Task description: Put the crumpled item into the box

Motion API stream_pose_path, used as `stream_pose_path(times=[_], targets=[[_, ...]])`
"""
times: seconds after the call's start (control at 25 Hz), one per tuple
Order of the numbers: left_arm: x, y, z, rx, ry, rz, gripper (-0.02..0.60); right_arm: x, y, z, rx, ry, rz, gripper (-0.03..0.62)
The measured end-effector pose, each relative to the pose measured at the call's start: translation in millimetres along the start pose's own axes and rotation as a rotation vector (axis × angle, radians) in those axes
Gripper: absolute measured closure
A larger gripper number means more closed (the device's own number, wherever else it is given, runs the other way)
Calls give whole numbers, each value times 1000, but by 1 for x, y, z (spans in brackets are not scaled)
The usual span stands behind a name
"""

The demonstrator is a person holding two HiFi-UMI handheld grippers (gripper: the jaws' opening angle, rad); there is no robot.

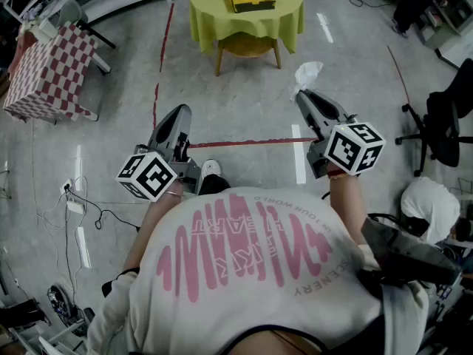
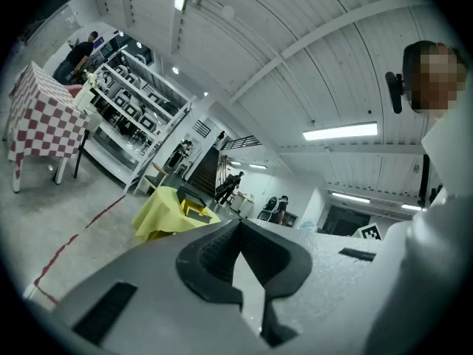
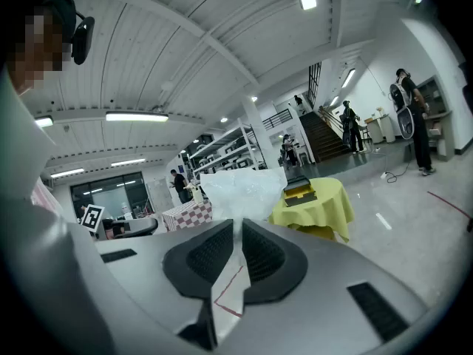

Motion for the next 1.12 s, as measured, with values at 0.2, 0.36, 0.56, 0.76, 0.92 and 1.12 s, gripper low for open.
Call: stream_pose_path(times=[0.2,0.36,0.56,0.76,0.92,1.12], targets=[[6,3,1,-8,-7,-55,574,5,-4,4,-3,19,6,560],[13,10,9,-13,17,-60,574,8,-17,15,9,32,26,560],[11,33,32,-18,43,-46,574,4,-32,43,34,54,37,560],[-2,67,71,-5,39,-76,574,-16,-43,81,57,55,45,560],[-22,94,111,23,36,-88,574,-43,-46,117,70,43,26,560],[-53,136,161,60,45,-112,574,-80,-46,166,92,13,10,560]])
Point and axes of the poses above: the fingertips, and each gripper's own axes: z forward along the fingers, y to its left, x out of its underside, the point moved 2 cm from there along -z, backward along the fingers, and after that the axes turned 12 degrees about z, right-handed, at the moved point
